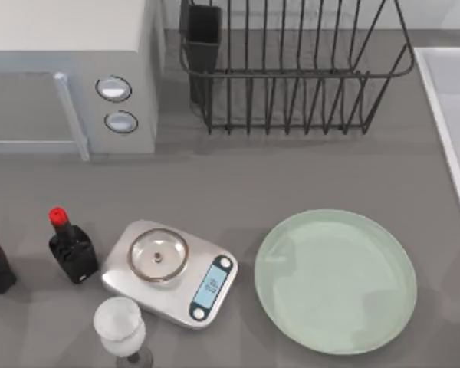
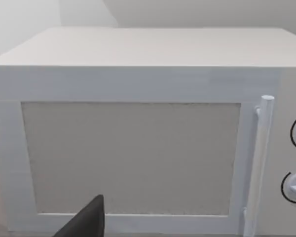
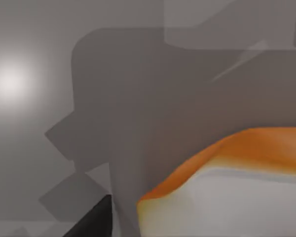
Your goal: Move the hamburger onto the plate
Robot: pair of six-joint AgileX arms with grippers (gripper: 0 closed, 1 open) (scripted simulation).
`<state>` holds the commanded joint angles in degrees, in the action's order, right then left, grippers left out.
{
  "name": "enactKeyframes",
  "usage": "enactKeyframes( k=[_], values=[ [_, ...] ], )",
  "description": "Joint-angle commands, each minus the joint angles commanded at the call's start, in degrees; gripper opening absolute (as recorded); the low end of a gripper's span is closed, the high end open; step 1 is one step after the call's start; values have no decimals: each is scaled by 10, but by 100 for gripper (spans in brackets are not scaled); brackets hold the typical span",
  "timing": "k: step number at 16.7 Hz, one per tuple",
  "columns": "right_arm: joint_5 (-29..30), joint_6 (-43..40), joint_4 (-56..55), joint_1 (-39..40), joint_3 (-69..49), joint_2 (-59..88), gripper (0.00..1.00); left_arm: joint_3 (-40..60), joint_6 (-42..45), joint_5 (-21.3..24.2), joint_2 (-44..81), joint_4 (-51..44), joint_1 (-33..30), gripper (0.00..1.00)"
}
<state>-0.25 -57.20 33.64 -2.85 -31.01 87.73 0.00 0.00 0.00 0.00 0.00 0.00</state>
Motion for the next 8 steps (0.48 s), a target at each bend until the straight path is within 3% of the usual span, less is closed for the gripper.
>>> enactKeyframes(
  k=[8],
  values=[
    [0,0,0,0,0,0,17,0,0,0,0,0,0,100]
  ],
)
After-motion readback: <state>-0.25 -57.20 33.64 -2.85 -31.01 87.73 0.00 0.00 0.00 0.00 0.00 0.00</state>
